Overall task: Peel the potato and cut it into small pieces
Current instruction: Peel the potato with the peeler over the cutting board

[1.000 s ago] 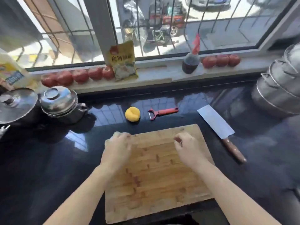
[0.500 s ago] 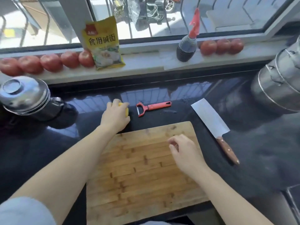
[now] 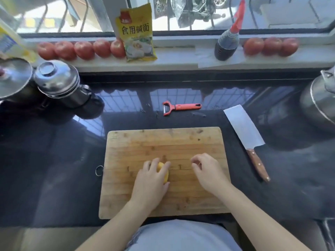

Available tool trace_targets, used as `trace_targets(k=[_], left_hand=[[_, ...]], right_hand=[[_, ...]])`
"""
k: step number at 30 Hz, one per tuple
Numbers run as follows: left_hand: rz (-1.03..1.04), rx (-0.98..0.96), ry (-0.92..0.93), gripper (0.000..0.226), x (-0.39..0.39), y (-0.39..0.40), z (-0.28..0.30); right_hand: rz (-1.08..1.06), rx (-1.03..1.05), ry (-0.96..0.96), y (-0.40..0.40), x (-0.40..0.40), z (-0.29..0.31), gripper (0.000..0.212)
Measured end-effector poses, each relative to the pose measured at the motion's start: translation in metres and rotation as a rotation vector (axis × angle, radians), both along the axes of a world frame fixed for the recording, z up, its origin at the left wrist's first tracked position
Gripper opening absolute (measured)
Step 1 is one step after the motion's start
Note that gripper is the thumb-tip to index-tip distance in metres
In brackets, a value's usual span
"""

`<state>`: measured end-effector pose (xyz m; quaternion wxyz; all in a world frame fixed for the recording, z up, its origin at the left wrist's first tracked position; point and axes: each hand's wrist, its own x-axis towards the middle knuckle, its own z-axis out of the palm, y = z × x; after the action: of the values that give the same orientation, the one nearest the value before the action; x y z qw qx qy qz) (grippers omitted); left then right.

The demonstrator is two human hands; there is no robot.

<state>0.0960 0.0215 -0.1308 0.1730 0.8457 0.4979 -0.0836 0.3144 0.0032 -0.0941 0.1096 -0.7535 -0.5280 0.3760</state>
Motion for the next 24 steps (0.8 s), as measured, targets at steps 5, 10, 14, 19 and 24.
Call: trace_targets(k=[5,10,14,19,24], left_hand=[[0.238,-0.039,-0.203,0.076,-0.012,-0.005,0.024],[0.480,-0.004,-0.286,0.056,-0.059,-0.017,0.033],[0.542,0.086,-0.309,0.045,-0.083,-0.025,0.038],[0.562,0.117,-0.341,0.045,-0.085,-0.030,0.037],[0.517,0.074,-0.390,0.042,-0.068,-0.013,0.036]], right_hand=[[0.099,0.081,-0.086,0.055,0.014,-0.011,0.024],[0.252,0.259,-0.388,0.156,0.022,-0.022,0.052],[0.496,0.245,-0.652,0.204,0.023,-0.038,0.057],[0.657,0.289,-0.832,0.213,0.025,-0.052,0.050],[0.463,0.346,-0.563,0.177,0.011,-0.027,0.022]])
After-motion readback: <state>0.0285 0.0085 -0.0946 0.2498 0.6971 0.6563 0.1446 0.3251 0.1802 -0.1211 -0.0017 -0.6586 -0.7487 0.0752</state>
